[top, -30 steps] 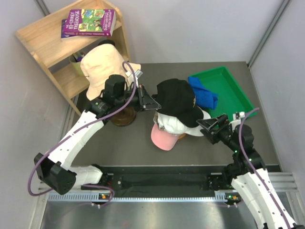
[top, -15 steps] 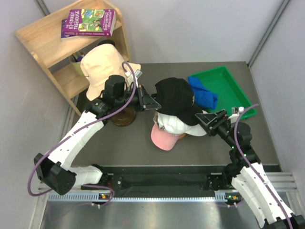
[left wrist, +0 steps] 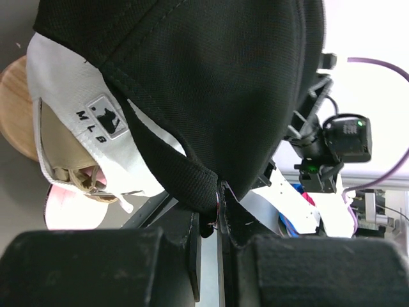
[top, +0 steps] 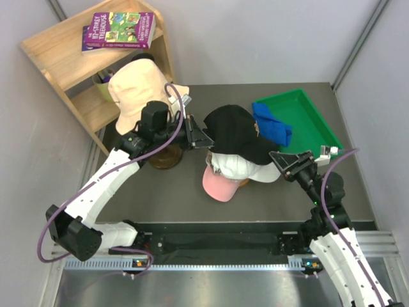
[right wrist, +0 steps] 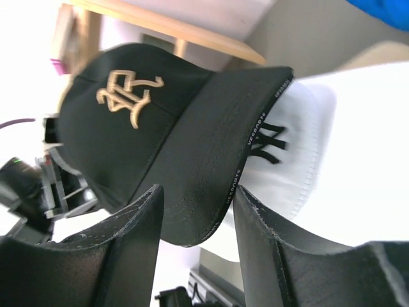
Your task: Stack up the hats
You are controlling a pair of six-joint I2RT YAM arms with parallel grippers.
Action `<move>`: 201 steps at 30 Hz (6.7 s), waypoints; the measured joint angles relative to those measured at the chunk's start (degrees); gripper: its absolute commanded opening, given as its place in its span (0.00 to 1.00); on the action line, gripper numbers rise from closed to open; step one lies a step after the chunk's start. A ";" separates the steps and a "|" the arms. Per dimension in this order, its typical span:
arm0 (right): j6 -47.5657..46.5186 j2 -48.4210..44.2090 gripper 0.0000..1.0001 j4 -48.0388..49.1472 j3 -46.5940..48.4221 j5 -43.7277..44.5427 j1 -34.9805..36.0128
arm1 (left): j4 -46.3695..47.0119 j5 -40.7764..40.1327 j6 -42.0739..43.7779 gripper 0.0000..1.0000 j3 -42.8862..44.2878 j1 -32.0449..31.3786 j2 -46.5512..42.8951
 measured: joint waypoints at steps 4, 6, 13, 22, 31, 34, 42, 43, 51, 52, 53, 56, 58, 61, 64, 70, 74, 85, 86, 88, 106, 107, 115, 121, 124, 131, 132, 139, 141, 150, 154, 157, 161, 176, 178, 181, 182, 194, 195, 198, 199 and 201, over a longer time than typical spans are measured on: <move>0.00 -2.43 0.47 2.69 -1.84 0.79 -0.02 | -0.90 0.04 1.16 0.00 0.02 -0.09 0.35; -0.04 -2.03 0.49 3.93 -2.91 0.90 -0.02 | -1.64 0.11 1.64 0.00 0.02 -0.17 0.52; -0.42 4.59 0.54 12.04 -5.60 -0.13 -0.04 | -4.63 1.20 3.48 0.00 0.02 -0.55 1.31; -0.85 10.75 0.21 20.26 -5.86 -1.66 -0.46 | -5.97 1.77 4.55 0.00 0.02 -1.11 2.34; -0.52 1.25 0.00 15.45 -5.49 -2.45 -0.83 | -7.52 1.09 4.81 0.41 0.37 -1.33 2.97; -0.87 -2.10 0.00 11.32 -5.42 -2.01 -1.46 | -8.33 0.50 4.83 0.55 1.22 -1.44 3.04; -0.79 -5.51 0.00 6.10 -5.29 -1.18 -2.27 | -13.53 -1.66 6.88 0.70 8.44 -1.44 3.02; -0.79 -5.81 0.00 5.42 -5.11 -1.05 -2.29 | -13.79 -1.95 7.21 0.71 9.14 -1.44 2.95; -0.76 -12.15 0.00 -3.06 -3.48 1.31 -2.43 | -15.26 -4.26 8.39 0.73 9.79 -1.44 2.69; -0.57 -13.55 0.00 -4.31 -3.48 1.79 -2.54 | -15.28 -4.35 8.46 0.72 9.79 -1.44 2.69; -0.42 -14.97 0.00 -5.55 -3.50 2.25 -2.56 | -15.28 -4.50 8.61 0.73 9.79 -1.44 2.69; -0.39 -18.29 0.00 -8.94 -3.54 3.17 -2.58 | -15.21 -4.98 8.87 0.73 9.73 -1.44 2.69; -0.57 -20.00 0.00 -11.74 -3.54 3.72 -2.58 | -15.15 -5.57 9.09 0.73 9.51 -1.44 2.71; -1.27 -20.83 0.00 -14.40 -3.56 4.22 -2.58 | -15.02 -6.03 9.44 0.72 9.33 -1.44 3.13; -2.12 -20.83 0.00 -15.65 -3.61 4.35 -2.58 | -14.56 -6.25 10.10 0.71 9.33 -1.44 4.35; -3.87 -17.42 0.00 -17.44 -3.10 5.66 -2.58 | -12.46 -6.86 11.15 0.67 9.29 -1.44 8.20; -3.98 -14.53 0.00 -18.53 -1.62 6.29 -2.56 | -10.10 -7.48 11.76 0.58 8.70 -1.51 9.99; -3.37 -8.76 0.00 -22.21 1.46 7.87 -2.56 | -6.86 -8.09 13.18 0.40 7.39 -3.43 15.50; -3.39 -8.31 0.00 -22.32 1.66 7.96 -2.56 | -6.86 -8.33 13.51 0.40 7.26 -3.69 15.58; -3.48 -7.45 0.00 -22.45 2.08 8.02 -2.56 | -6.84 -8.83 14.05 0.39 7.10 -4.07 15.61; -11.08 -10.93 0.75 -46.25 9.94 12.63 -2.58 | -6.97 -10.69 16.50 0.38 6.03 -6.01 15.61; -11.06 -12.04 0.75 -46.73 9.86 13.20 -2.58 | -6.95 -10.69 16.52 0.38 6.03 -6.01 15.61; -8.20 -18.69 0.71 -43.34 5.25 14.23 -2.58 | -6.84 -10.58 16.61 0.38 5.79 -6.01 15.61; -6.78 -19.23 0.68 -36.94 5.03 14.40 -2.58 | -6.86 -10.40 16.96 0.38 5.79 -6.01 15.61; -6.49 -17.66 0.68 -33.40 5.01 14.38 -2.58 | -6.86 -10.38 17.16 0.38 5.81 -6.01 15.61; -6.78 -9.16 0.36 -25.77 2.67 11.37 -2.58 | -6.86 -10.27 17.18 0.38 5.79 -6.01 15.61; -6.67 -7.78 0.26 -25.22 2.67 10.86 -2.58 | -6.86 -10.29 17.18 0.38 5.79 -6.01 15.61; -5.92 -6.14 0.08 -23.17 7.23 9.97 -2.80 | -7.21 -11.02 17.44 0.38 5.79 -5.99 15.61; -5.31 -6.14 0.07 -23.15 8.79 9.11 -2.80 | -7.32 -11.28 17.55 0.38 5.79 -5.99 15.63; -4.09 -6.84 0.00 -29.49 9.97 7.96 -2.80 | -7.26 -11.30 17.55 0.38 5.79 -6.01 16.11; -4.00 -7.17 0.00 -32.70 9.73 8.31 -2.82 | -7.23 -11.26 17.55 0.38 5.79 -6.01 16.28; -4.52 -6.38 0.00 -33.44 9.49 8.81 -2.82 | -7.23 -11.26 17.55 0.38 5.79 -6.01 16.35; -6.36 -1.42 0.00 -32.68 9.68 9.42 -2.91 | -7.04 -11.21 17.55 0.38 5.79 -6.01 16.70; -7.10 8.00 0.00 -29.24 10.47 15.23 2.14 | -5.90 -12.22 17.57 0.38 5.68 -5.81 17.14; -6.14 10.12 0.00 -29.46 11.61 18.23 5.05 | -5.92 -12.74 17.59 0.38 5.75 -5.66 17.33; -3.67 14.53 0.00 -29.64 13.64 24.22 10.97 | -5.99 -13.99 17.84 0.38 6.03 -5.16 17.51; -2.75 16.09 0.00 -29.83 14.56 26.45 12.96 | -6.01 -14.51 17.97 0.38 6.19 -4.94 17.59; 1.01 23.61 0.44 -34.71 20.33 34.12 18.21 | -6.01 -16.46 18.12 0.37 6.62 -4.48 18.03; 0.96 24.06 0.46 -36.17 20.13 34.14 18.25 | -6.03 -16.33 18.23 0.37 6.67 -4.48 18.10; 0.09 26.18 0.58 -43.17 17.68 33.42 19.19 | -5.92 -15.74 18.27 0.37 7.08 -4.55 18.73; 0.07 26.71 0.60 -45.05 16.74 33.24 19.37 | -5.95 -15.41 18.27 0.37 7.17 -4.61 18.97; -1.03 27.93 0.62 -49.40 15.32 32.87 19.37 | -5.99 -14.91 18.32 0.37 7.17 -4.83 19.47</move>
